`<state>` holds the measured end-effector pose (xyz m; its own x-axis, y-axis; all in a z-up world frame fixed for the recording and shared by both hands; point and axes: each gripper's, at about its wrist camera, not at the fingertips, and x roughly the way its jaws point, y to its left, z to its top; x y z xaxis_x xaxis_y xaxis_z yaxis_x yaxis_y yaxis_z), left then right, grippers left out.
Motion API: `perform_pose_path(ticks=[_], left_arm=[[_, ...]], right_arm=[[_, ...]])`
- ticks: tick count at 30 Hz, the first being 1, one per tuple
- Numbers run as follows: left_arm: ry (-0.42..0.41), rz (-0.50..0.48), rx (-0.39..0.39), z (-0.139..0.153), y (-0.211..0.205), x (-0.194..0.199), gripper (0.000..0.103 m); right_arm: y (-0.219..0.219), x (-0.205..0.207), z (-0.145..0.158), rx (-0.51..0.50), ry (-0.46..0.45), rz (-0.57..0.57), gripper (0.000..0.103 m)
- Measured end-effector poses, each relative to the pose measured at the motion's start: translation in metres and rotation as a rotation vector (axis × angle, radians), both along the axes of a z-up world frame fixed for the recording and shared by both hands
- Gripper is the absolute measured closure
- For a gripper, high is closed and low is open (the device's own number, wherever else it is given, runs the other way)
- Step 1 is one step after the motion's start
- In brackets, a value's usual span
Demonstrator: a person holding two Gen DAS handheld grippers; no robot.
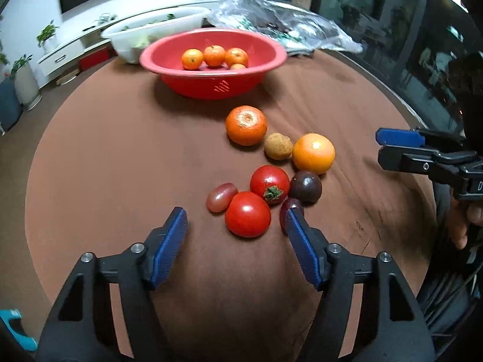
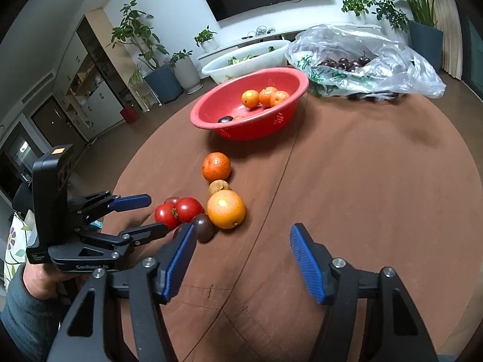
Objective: Organize fruits
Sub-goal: 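Withdraw both open tools from the red bowl back to the fruit pile, then grasp a red tomato with the left tool while the right tool grasps an orange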
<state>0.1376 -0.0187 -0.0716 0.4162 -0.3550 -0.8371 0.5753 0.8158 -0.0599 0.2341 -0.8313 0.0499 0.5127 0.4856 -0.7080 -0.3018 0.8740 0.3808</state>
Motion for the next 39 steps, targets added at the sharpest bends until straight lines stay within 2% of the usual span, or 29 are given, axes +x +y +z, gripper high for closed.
perform_pose_path(ticks=[3, 4, 14, 16, 25, 39], left_arm=[[0.015, -0.02, 0.011, -0.005, -0.004, 0.005, 0.061], [0.019, -0.025, 0.006, -0.005, -0.004, 0.006, 0.062], [0.017, -0.038, 0.005, -0.005, -0.005, 0.007, 0.063], [0.012, -0.039, 0.007, -0.005, -0.005, 0.006, 0.067], [0.009, -0.036, 0.018, -0.003, -0.007, 0.001, 0.071], [0.008, 0.003, -0.035, 0.006, 0.009, -0.01, 0.072]], right_arm=[[0.0, 0.001, -0.001, -0.003, 0.003, 0.001, 0.038], [0.0, 0.0, -0.001, -0.003, 0.003, 0.001, 0.038], [0.002, 0.004, -0.003, -0.013, 0.017, 0.011, 0.038], [0.004, 0.006, -0.003, -0.023, 0.019, 0.018, 0.038], [0.01, 0.012, -0.002, -0.051, 0.025, 0.023, 0.038], [0.018, 0.024, -0.005, -0.102, 0.027, 0.048, 0.038]])
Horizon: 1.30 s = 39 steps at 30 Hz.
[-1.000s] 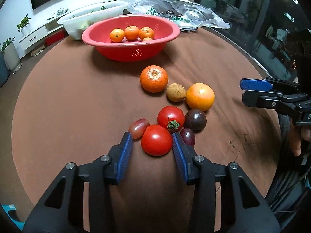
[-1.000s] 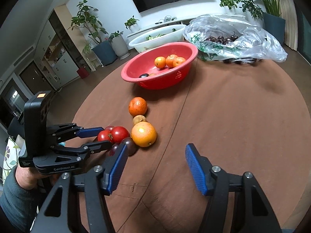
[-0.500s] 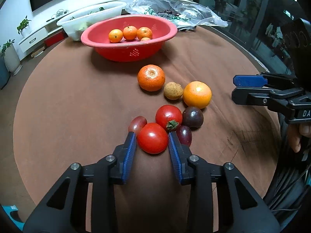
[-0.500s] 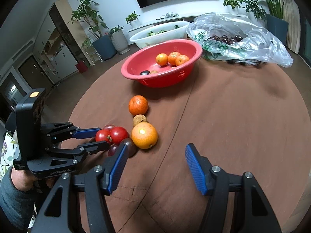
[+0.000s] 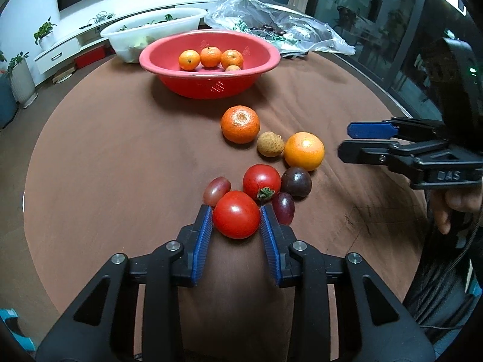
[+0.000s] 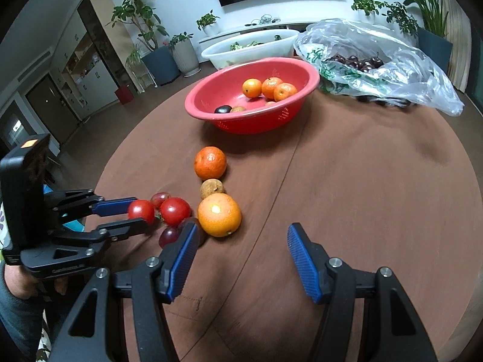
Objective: Organize fruits
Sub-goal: 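Grasp a red tomato with the left tool while the right tool grasps an orange, then carry the held tomato and orange over the red bowl with both tools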
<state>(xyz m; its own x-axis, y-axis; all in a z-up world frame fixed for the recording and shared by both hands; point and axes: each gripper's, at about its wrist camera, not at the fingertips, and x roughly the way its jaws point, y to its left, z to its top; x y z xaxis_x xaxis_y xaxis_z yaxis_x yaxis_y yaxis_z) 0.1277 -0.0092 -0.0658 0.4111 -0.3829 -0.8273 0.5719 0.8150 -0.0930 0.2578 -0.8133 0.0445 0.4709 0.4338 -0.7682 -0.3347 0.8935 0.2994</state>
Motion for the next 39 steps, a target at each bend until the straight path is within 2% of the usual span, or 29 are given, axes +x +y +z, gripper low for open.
perform_pose_path(ticks=[15, 28, 39], left_arm=[[0.006, 0.022, 0.003, -0.001, 0.006, -0.017, 0.072], [0.004, 0.04, -0.008, -0.002, 0.007, -0.016, 0.072], [-0.011, 0.068, -0.02, 0.001, 0.01, -0.014, 0.072]], right_arm=[[0.032, 0.028, -0.011, -0.069, 0.038, 0.078, 0.045], [0.036, 0.032, -0.015, -0.032, 0.096, 0.109, 0.062], [0.026, 0.018, -0.006, 0.003, 0.084, 0.074, 0.062]])
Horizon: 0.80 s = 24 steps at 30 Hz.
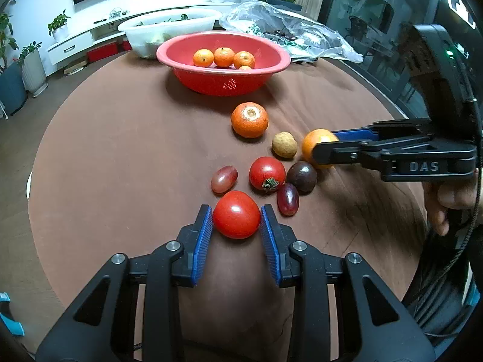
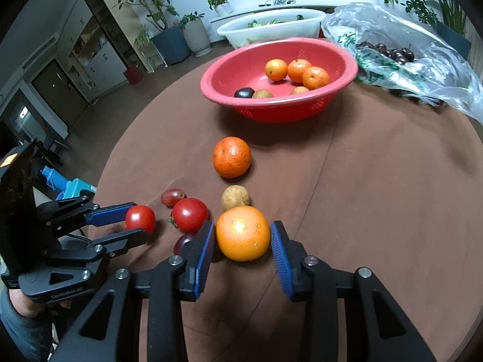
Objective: Organize fruits
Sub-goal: 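Carry the held tomato and orange over the red bowl with both tools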
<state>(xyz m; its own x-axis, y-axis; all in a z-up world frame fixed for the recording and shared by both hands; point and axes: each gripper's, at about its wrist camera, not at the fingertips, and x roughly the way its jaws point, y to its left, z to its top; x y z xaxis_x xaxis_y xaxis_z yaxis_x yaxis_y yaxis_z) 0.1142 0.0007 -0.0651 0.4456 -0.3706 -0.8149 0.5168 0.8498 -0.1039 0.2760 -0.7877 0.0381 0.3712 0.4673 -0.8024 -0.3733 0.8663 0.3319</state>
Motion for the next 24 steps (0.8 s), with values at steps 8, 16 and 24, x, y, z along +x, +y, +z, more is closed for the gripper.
perform_pose_path(ticks=[8, 16, 24], left_arm=[[-0.03, 0.017, -0.019, 0.015, 0.001, 0.011, 0.072], [-0.114, 0.03, -0.032, 0.056, -0.002, 0.051, 0.072], [-0.18, 0.007, -0.033, 0.094, -0.023, 0.118, 0.072]], right_arm=[[-0.021, -0.008, 0.016, 0.022, -0.025, -0.037, 0.062], [-0.06, 0.016, 0.041, 0.024, -0.068, -0.136, 0.062], [-0.055, 0.063, 0.083, 0.006, -0.161, -0.142, 0.062]])
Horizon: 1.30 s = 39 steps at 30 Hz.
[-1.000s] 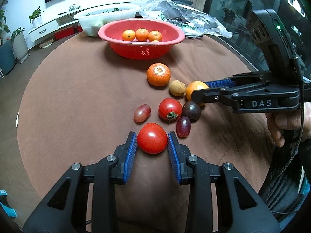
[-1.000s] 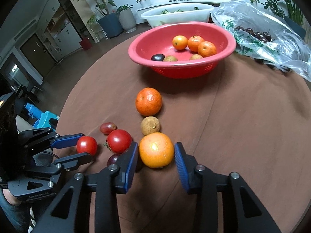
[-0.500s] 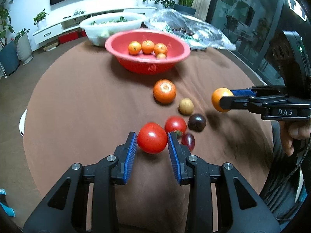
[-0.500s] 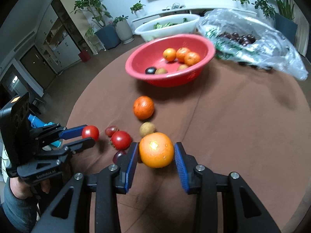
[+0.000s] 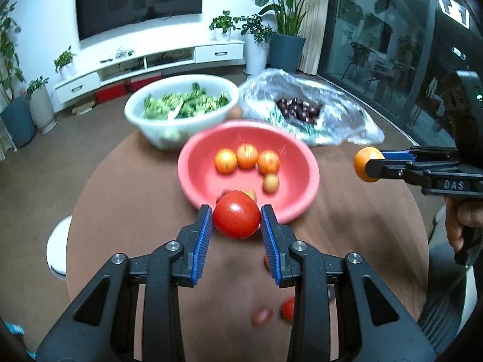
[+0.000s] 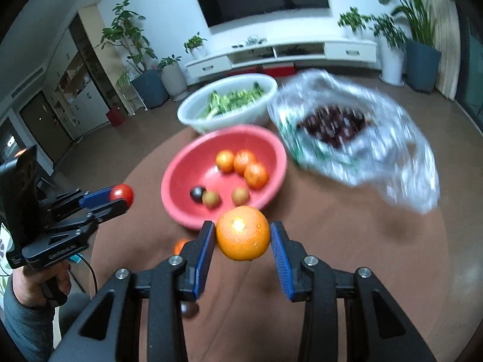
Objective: Organize fruits
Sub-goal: 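Carry the held tomato and orange over the red bowl with both tools, then open both tools to drop the tomato and orange into the red bowl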
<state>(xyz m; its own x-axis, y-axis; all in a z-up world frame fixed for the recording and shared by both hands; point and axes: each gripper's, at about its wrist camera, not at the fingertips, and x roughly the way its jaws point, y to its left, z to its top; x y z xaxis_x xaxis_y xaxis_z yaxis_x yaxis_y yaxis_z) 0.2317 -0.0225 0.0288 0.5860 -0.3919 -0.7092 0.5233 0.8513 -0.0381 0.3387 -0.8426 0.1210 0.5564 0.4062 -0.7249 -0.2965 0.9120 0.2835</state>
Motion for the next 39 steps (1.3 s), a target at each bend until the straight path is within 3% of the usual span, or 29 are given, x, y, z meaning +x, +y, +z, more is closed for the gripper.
perform_pose_path(ticks=[5, 11, 19, 29, 32, 39], left_arm=[[-0.001, -0.013, 0.011, 0.002, -0.021, 0.048, 0.072], [0.035, -0.026, 0.065, -0.03, -0.047, 0.085, 0.072], [0.074, -0.03, 0.095, -0.067, -0.061, 0.104, 0.072], [0.101, -0.031, 0.126, -0.087, -0.066, 0.109, 0.071], [0.082, -0.006, 0.136, -0.086, -0.062, 0.109, 0.055], [0.066, 0.017, 0.109, -0.075, -0.053, 0.105, 0.045]], right_arm=[[0.031, 0.032, 0.007, -0.037, -0.023, 0.052, 0.062], [0.06, 0.063, -0.019, -0.116, 0.007, 0.079, 0.062], [0.073, 0.076, -0.05, -0.203, 0.044, 0.096, 0.062], [0.081, 0.077, -0.066, -0.272, 0.058, 0.113, 0.062], [0.082, 0.077, -0.067, -0.287, 0.049, 0.121, 0.061], [0.082, 0.075, -0.066, -0.283, 0.047, 0.12, 0.058]])
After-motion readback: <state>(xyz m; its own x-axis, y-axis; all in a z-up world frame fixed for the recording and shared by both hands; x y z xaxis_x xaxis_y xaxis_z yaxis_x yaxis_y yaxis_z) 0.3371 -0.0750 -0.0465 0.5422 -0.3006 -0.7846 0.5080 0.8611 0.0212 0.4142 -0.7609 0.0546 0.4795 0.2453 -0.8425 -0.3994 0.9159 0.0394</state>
